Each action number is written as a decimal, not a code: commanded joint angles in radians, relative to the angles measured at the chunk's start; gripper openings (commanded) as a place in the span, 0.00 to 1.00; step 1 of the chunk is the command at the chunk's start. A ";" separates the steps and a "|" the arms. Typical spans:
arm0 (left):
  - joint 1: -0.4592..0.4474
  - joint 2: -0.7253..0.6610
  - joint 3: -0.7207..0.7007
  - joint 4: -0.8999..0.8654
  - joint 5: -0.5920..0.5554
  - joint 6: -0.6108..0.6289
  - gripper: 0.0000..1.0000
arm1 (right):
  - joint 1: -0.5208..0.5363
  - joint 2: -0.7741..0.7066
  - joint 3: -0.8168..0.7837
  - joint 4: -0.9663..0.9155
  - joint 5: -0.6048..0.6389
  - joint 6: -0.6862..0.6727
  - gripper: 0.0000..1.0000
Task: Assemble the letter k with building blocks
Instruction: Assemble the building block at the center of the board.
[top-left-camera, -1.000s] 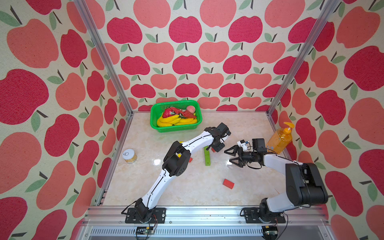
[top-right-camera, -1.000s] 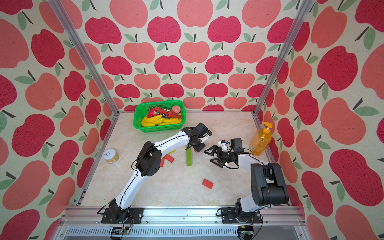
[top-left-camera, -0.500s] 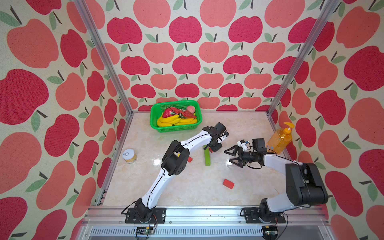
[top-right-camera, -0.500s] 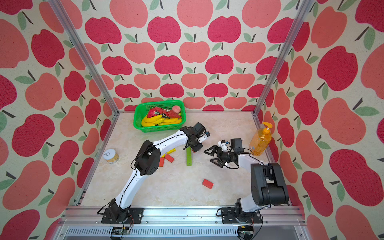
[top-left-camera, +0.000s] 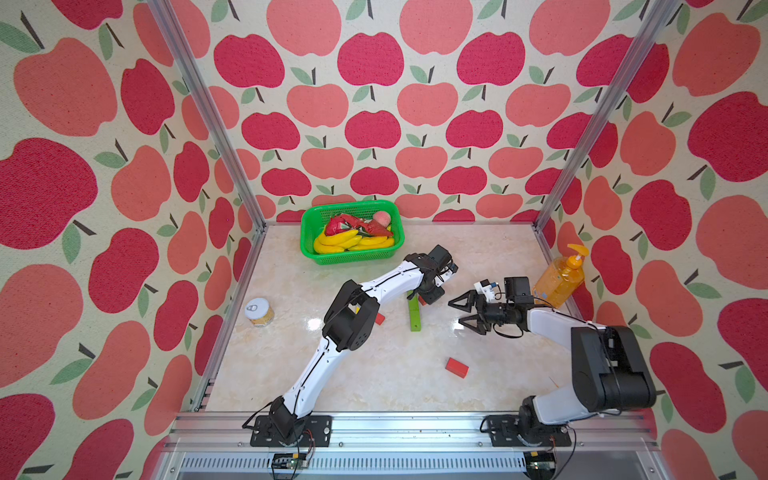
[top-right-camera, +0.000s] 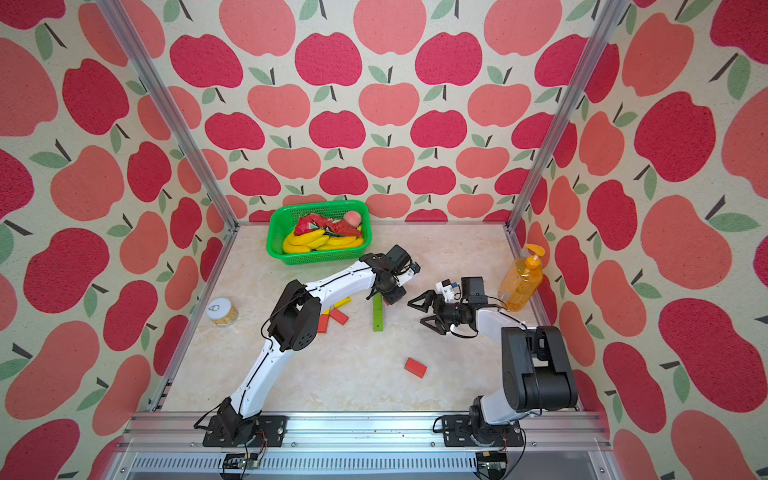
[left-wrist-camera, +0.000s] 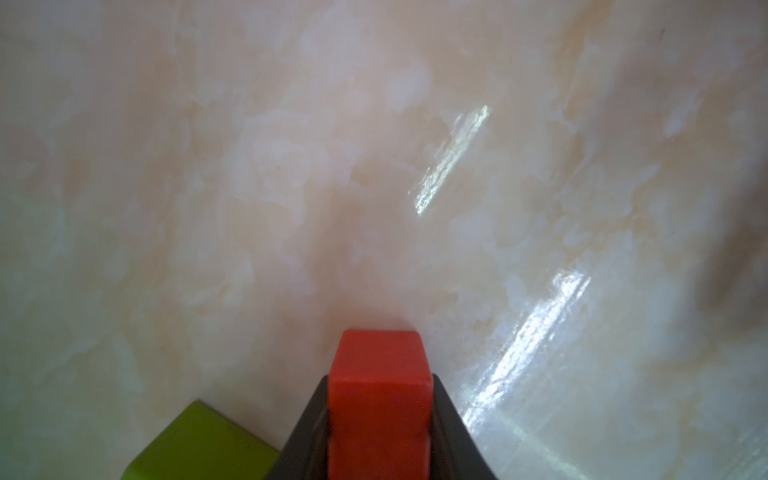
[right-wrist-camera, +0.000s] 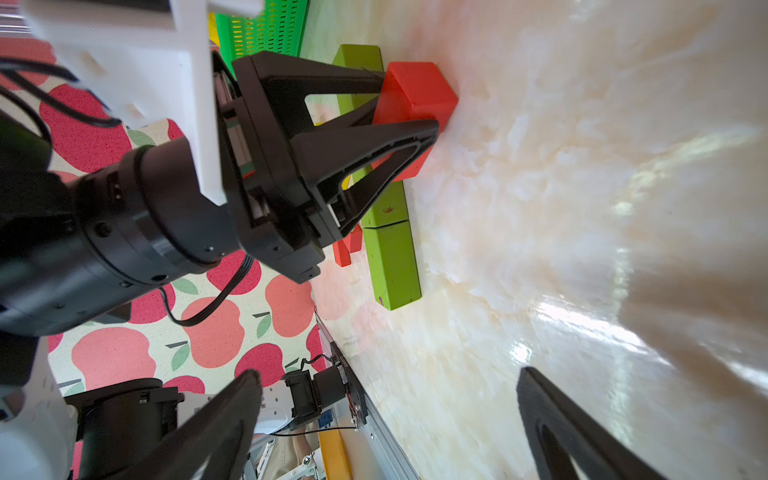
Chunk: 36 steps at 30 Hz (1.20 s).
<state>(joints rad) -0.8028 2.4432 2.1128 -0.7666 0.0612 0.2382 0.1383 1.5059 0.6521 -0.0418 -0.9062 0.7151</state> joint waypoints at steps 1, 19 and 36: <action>0.004 -0.019 -0.027 -0.003 -0.011 0.014 0.35 | 0.006 0.004 0.021 -0.010 0.010 -0.013 0.99; -0.004 -0.016 -0.013 0.005 -0.023 0.018 0.48 | 0.006 0.009 0.021 -0.008 0.009 -0.013 0.99; -0.018 0.025 0.086 -0.049 -0.041 0.014 0.50 | 0.006 0.002 0.021 -0.008 0.006 -0.013 0.99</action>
<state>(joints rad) -0.8162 2.4435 2.1654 -0.7792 0.0341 0.2462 0.1383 1.5059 0.6525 -0.0418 -0.9062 0.7151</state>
